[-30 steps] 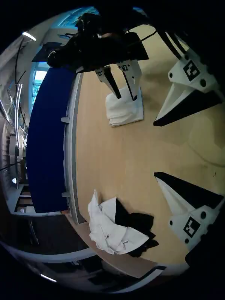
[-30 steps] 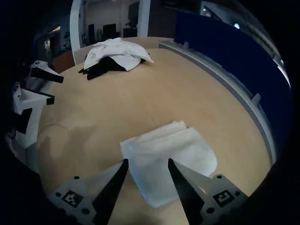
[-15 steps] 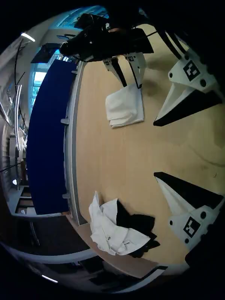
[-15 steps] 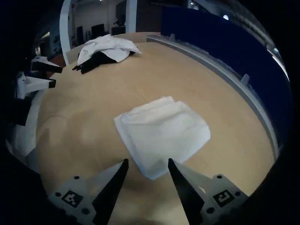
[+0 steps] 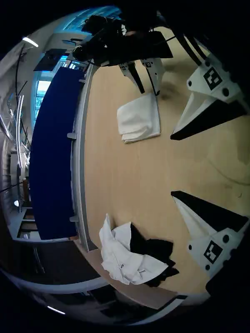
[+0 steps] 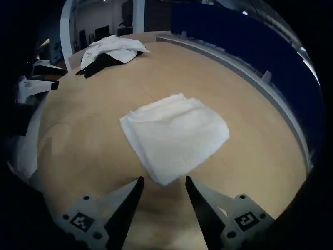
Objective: Fold towel
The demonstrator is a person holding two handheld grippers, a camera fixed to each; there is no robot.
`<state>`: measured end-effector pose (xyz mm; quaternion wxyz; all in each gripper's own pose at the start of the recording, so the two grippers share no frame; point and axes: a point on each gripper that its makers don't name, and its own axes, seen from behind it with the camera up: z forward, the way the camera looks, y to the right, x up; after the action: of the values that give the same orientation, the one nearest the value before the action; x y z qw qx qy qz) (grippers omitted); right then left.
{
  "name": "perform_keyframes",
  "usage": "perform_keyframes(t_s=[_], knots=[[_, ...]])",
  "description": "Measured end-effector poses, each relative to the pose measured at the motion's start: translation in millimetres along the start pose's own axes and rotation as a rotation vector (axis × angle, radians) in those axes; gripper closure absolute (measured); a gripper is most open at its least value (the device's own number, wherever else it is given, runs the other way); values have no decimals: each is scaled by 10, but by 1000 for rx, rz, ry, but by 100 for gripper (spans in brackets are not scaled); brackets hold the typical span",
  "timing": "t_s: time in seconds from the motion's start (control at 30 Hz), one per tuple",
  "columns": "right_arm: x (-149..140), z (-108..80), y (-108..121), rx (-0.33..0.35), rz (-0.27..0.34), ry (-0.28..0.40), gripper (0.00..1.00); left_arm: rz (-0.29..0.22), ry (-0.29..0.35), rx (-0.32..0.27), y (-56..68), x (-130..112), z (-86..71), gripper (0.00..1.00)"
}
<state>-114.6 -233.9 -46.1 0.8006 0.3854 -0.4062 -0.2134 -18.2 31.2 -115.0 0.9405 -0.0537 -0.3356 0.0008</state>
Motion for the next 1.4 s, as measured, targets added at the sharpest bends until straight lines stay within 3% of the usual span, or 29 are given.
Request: perform_keyframes(t_s=[0.7, 1.1, 1.4], knots=[[-65, 91, 74, -13, 55, -10, 95, 1, -1, 2, -31, -24, -9, 10], [53, 7, 132, -37, 20, 23, 97, 5, 3, 1, -26, 11, -10, 10], [530, -307, 256, -66, -5, 110, 97, 14, 11, 2, -46, 75, -48, 10]])
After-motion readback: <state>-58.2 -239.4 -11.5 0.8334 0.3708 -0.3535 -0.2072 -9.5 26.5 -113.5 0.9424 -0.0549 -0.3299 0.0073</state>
